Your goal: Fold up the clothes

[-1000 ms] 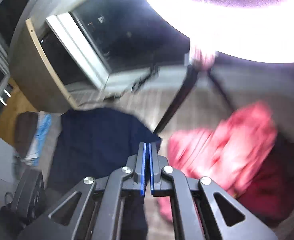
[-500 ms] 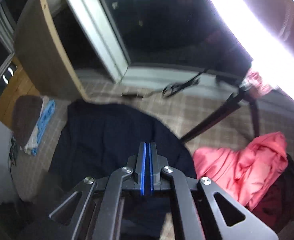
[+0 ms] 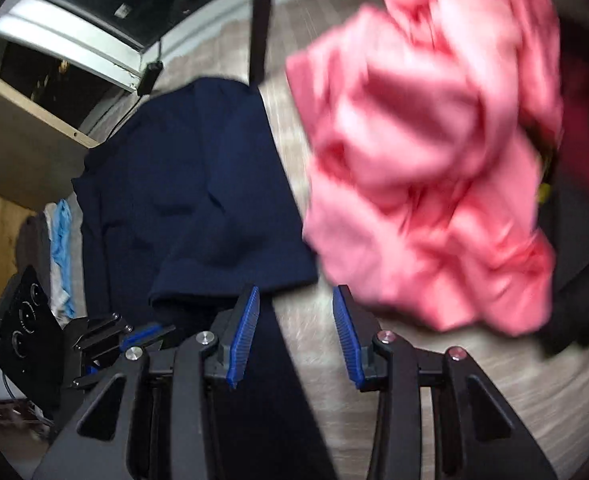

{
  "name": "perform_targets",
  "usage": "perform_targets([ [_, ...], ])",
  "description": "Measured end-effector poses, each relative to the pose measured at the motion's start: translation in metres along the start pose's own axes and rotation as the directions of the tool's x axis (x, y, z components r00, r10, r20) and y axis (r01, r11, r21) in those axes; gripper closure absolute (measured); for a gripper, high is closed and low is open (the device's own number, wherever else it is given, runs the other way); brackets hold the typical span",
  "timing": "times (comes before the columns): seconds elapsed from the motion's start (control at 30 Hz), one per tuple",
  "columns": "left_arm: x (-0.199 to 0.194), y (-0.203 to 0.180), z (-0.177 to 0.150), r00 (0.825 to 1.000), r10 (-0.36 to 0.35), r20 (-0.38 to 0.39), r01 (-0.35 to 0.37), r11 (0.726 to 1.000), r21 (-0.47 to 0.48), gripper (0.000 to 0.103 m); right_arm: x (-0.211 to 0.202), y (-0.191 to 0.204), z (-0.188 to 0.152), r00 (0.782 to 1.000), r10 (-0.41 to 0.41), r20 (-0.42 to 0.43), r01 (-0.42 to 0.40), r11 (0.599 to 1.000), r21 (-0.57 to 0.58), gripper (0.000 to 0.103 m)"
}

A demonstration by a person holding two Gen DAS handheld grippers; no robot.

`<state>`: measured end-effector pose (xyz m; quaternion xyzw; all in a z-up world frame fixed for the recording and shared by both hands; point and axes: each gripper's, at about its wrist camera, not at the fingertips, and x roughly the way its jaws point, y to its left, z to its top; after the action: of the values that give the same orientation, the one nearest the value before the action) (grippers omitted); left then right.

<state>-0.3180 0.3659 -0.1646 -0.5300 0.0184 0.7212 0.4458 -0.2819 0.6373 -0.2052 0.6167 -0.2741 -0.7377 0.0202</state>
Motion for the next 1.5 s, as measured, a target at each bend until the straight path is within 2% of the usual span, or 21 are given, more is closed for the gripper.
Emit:
perform_targets([
  [0.07,0.001,0.000,0.000,1.000,-0.004,-0.002,0.004,1.000,-0.001,0.102,0.013,-0.006,-0.006,0.998,0.062,-0.021,-0.061,0.996,0.066,0.065],
  [0.23,0.000,-0.002,-0.002,1.000,0.001,-0.001,-0.001,1.000,0.009,0.102,0.014,-0.018,-0.002,0.995,0.085,0.046,-0.093,0.977,0.191,0.065],
  [0.33,0.001,-0.005,-0.003,1.000,0.002,-0.007,-0.002,1.000,0.019,0.102,0.015,-0.013,0.005,0.997,0.062,0.045,-0.069,0.980,0.187,0.065],
  [0.4,0.002,-0.007,-0.004,1.000,0.006,-0.010,-0.005,1.000,0.030,0.102,0.014,-0.011,0.005,0.996,0.079,0.038,-0.085,0.976,0.203,0.065],
  [0.43,0.002,-0.008,-0.004,1.000,0.011,-0.010,-0.010,0.999,0.037,0.102,0.011,-0.012,0.005,0.992,0.117,0.037,-0.122,0.969,0.214,0.065],
  [0.53,0.003,-0.010,-0.006,1.000,0.017,-0.018,-0.016,0.999,0.051,0.102,0.005,-0.014,0.004,0.994,0.087,0.066,-0.100,0.970,0.222,0.065],
  [0.6,0.004,-0.010,-0.006,1.000,0.021,-0.023,-0.020,0.998,0.054,0.102,0.004,-0.022,0.001,0.989,0.134,0.068,-0.148,0.952,0.268,0.065],
  [0.67,0.005,-0.010,-0.007,0.999,0.019,-0.026,-0.017,0.998,0.055,0.102,0.001,-0.028,-0.001,0.989,0.126,0.080,-0.144,0.945,0.294,0.065],
  [0.77,0.006,-0.010,-0.009,0.999,0.014,-0.029,-0.013,0.998,0.057,0.102,0.005,-0.031,0.000,0.984,0.163,0.077,-0.179,0.928,0.325,0.065],
  [0.83,0.007,-0.010,-0.010,0.999,0.012,-0.031,-0.010,0.998,0.058,0.102,0.009,-0.028,0.001,0.986,0.151,0.072,-0.166,0.932,0.321,0.065],
  [0.97,0.009,-0.010,-0.015,0.999,0.016,-0.033,-0.013,0.997,0.074,0.102,0.010,-0.036,0.002,0.978,0.177,0.112,-0.208,0.892,0.402,0.065],
  [1.1,0.012,-0.003,-0.022,1.000,-0.002,-0.030,0.004,0.998,0.068,0.101,0.000,-0.042,0.005,0.979,0.147,0.141,-0.193,0.894,0.405,0.064],
  [1.27,0.015,-0.001,-0.025,0.999,-0.008,-0.033,0.010,0.997,0.074,0.102,0.014,-0.026,0.011,0.988,0.132,0.075,-0.150,0.915,0.376,0.063],
  [1.43,0.016,0.000,-0.026,0.999,-0.009,-0.038,0.012,0.997,0.082,0.102,0.017,-0.012,0.016,0.993,0.079,0.088,-0.103,0.945,0.311,0.062],
  [1.47,0.017,0.000,-0.026,0.999,-0.011,-0.037,0.014,0.997,0.078,0.102,0.019,-0.009,0.018,0.993,0.072,0.093,-0.096,0.953,0.288,0.066],
  [1.5,0.017,0.001,-0.026,0.999,-0.013,-0.037,0.016,0.997,0.074,0.102,0.020,-0.005,0.019,0.993,0.065,0.099,-0.089,0.960,0.264,0.091],
])
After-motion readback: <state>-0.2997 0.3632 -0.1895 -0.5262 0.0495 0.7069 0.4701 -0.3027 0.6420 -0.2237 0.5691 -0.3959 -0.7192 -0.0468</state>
